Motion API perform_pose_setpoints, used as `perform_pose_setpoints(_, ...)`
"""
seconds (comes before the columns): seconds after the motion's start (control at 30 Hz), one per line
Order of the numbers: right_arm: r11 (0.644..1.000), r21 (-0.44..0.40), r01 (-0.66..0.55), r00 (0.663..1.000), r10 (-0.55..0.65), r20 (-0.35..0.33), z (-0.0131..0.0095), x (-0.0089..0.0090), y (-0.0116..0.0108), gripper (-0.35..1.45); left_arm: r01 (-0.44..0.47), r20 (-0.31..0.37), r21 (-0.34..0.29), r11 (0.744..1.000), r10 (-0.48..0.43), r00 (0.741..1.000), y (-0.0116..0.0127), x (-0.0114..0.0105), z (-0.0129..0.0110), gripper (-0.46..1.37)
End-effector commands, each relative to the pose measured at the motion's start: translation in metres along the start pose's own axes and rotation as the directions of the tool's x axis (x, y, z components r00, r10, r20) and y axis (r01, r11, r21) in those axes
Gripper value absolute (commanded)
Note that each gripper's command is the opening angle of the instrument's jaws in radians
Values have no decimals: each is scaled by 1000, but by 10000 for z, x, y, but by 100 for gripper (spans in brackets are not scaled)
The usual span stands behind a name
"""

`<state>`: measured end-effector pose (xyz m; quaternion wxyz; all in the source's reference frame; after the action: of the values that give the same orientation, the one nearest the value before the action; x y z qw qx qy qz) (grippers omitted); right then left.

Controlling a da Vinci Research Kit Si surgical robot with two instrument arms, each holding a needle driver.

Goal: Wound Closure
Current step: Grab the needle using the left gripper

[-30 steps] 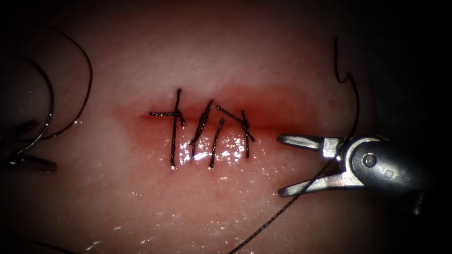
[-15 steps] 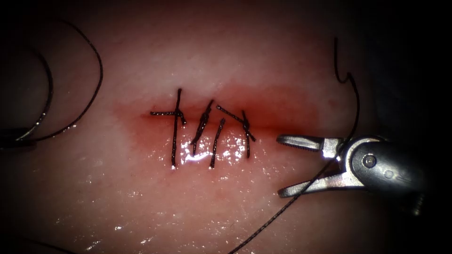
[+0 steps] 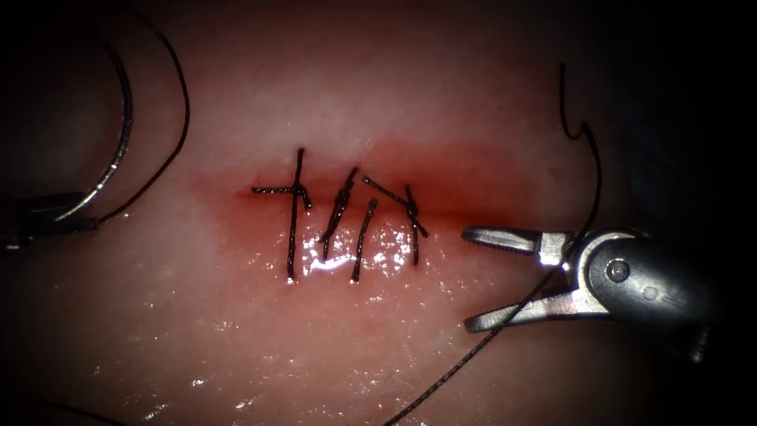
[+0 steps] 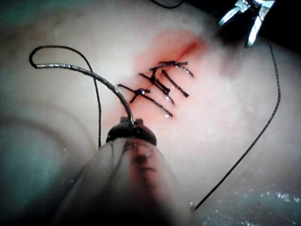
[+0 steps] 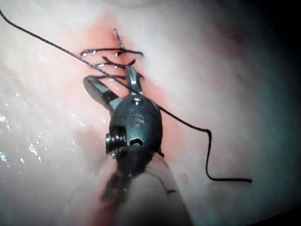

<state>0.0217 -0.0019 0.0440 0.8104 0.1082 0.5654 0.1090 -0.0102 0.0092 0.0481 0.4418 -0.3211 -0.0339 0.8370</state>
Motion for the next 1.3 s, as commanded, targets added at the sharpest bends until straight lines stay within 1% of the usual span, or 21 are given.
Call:
perform_pose_setpoints(0.03, 1000, 0, 0, 1000, 0, -1, 0, 0, 0, 68, 0, 3, -2, 1000, 0, 1000, 4, 3, 4, -35)
perform_pose_setpoints(0.17, 1000, 1, -1, 1000, 1, -1, 0, 1, -1, 67, 10, 0, -9, 1000, -10, 1000, 16, 16, 13, -35)
perform_pose_setpoints(0.33, 1000, 0, -1, 1000, 1, -1, 0, 1, 0, 67, 0, -13, -20, 1000, 0, 1000, 36, 40, 28, -35)
perform_pose_setpoints(0.43, 1000, 1, -1, 1000, 1, -1, 0, 2, -1, 67, -16, -16, -34, 999, 16, 1000, 50, 58, 42, -32)
perform_pose_setpoints(0.5, 1000, 1, -1, 1000, 1, -1, -1, 2, -1, 67, -22, -15, -44, 999, 21, 1000, 56, 65, 49, -29)
perform_pose_setpoints(0.6, 1000, 1, -1, 1000, 1, -1, -1, 2, -1, 67, -42, -12, -51, 998, 41, 999, 65, 82, 62, -29)
perform_pose_setpoints(0.8, 1000, 1, -1, 1000, 1, -1, -1, 2, -1, 67, -83, -15, -64, 995, 82, 997, 73, 120, 84, -28)
perform_pose_setpoints(0.83, 1000, 2, -2, 1000, 2, -1, -1, 2, -1, 67, -90, -18, -67, 994, 88, 996, 74, 132, 91, -29)
perform_pose_setpoints(0.9, 1000, 2, -2, 1000, 2, -1, -2, 3, -2, 66, -100, -21, -81, 992, 99, 995, 76, 146, 101, -27)
perform_pose_setpoints(1.0, 1000, 2, -3, 1000, 3, -1, -2, 3, -2, 66, -116, -37, -102, 988, 113, 993, 78, 160, 115, -27)
perform_pose_setpoints(1.07, 1000, 3, -3, 1000, 3, -1, -3, 3, -2, 66, -124, -44, -113, 986, 120, 992, 80, 164, 125, -28)
perform_pose_setpoints(1.13, 1000, 4, -2, 1000, 2, -2, -4, 3, -3, 66, -126, -49, -120, 985, 121, 991, 81, 163, 133, -28)
perform_pose_setpoints(1.23, 1000, 5, -2, 1000, 2, -2, -5, 3, -3, 66, -140, -55, -122, 983, 134, 989, 81, 153, 140, -28)
perform_pose_setpoints(1.3, 1000, 5, 4, 1000, -4, -2, -6, 3, -3, 66, -148, -62, -119, 982, 142, 988, 81, 142, 140, -28)
